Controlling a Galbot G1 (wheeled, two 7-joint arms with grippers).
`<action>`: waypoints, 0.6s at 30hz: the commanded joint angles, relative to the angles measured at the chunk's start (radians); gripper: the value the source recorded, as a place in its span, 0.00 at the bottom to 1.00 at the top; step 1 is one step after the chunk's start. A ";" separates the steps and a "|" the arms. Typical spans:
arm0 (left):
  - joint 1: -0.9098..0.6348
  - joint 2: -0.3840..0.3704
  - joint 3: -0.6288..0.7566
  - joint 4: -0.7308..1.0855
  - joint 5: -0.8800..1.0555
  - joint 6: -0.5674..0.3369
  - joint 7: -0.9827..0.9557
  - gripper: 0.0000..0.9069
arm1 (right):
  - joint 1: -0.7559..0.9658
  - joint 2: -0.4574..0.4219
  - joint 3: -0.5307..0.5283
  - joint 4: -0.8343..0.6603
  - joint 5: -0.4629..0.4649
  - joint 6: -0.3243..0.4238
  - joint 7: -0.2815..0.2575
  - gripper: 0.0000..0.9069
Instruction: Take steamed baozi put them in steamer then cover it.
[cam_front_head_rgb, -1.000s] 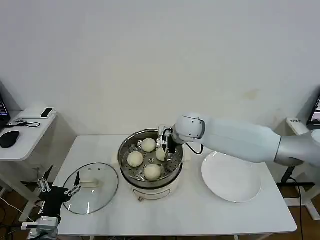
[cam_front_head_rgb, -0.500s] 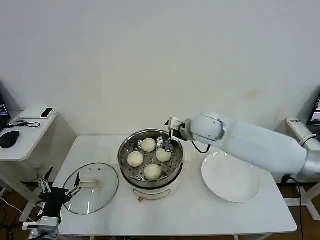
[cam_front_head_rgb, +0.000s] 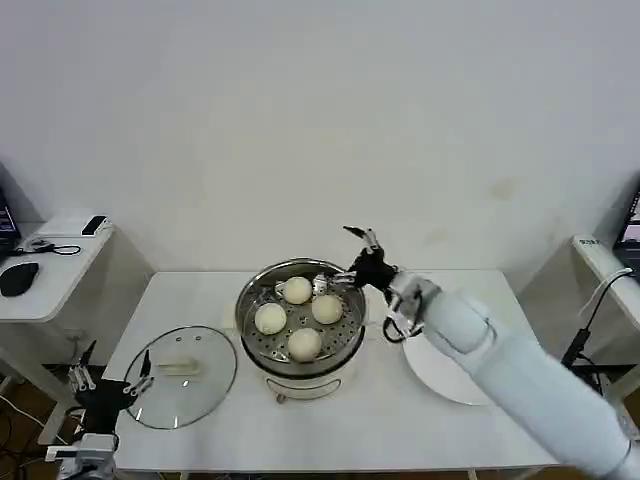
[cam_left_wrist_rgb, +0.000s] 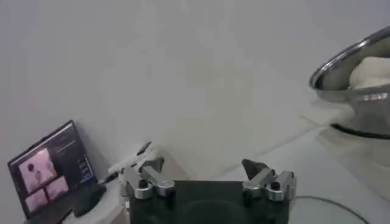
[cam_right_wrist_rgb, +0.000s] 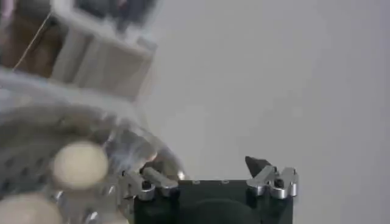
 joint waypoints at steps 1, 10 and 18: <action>0.033 0.034 0.005 0.108 0.323 -0.084 -0.053 1.00 | -0.671 0.357 0.772 0.094 -0.230 0.283 -0.038 1.00; 0.080 0.064 -0.012 0.245 0.854 -0.220 -0.150 1.00 | -0.833 0.396 0.935 0.114 -0.124 0.294 0.010 1.00; 0.013 0.094 0.032 0.362 1.069 -0.223 -0.186 1.00 | -0.869 0.404 0.954 0.112 -0.122 0.289 0.048 1.00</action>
